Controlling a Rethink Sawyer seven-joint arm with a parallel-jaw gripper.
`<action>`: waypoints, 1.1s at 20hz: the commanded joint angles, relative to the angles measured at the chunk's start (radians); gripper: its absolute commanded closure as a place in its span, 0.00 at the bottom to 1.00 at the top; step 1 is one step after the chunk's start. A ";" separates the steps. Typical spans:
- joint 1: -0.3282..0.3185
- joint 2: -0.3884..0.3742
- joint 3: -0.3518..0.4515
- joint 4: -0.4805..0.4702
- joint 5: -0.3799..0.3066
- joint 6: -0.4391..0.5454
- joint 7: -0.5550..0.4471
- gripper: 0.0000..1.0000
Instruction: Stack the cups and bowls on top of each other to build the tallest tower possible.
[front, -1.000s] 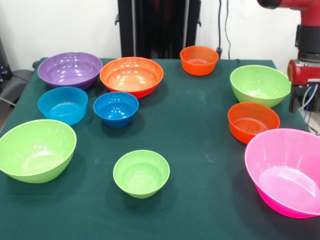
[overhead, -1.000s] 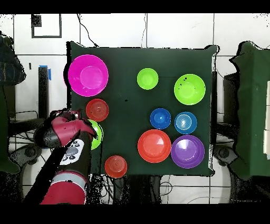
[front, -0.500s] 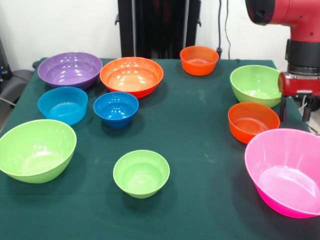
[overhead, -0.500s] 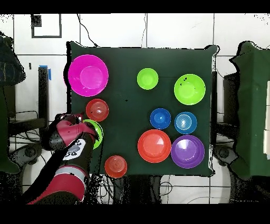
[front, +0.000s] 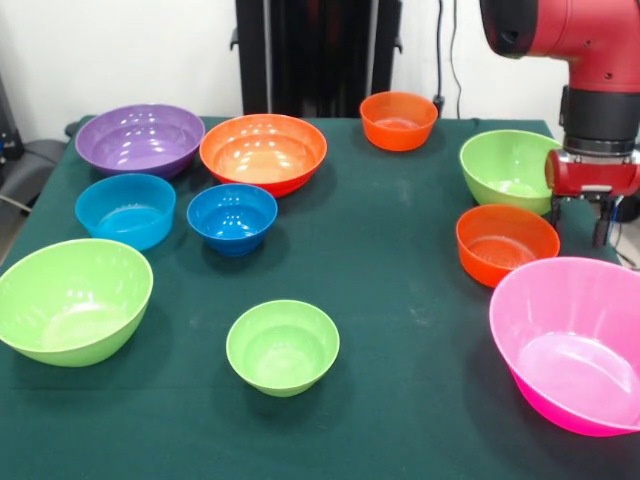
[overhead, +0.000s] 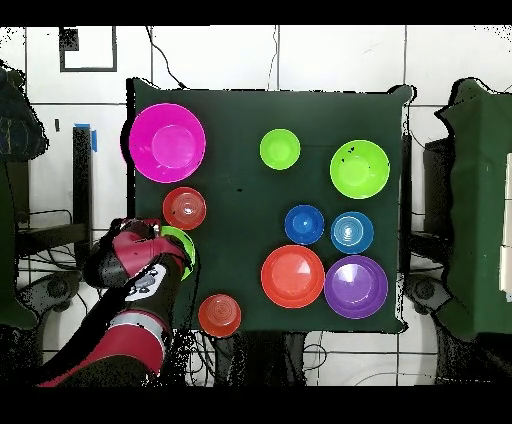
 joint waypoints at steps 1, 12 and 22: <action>-0.036 0.013 0.076 0.067 -0.023 -0.047 0.168 0.00; -0.049 -0.039 0.095 0.096 -0.012 -0.024 0.165 0.00; -0.068 -0.066 0.122 0.104 0.002 -0.007 0.171 0.00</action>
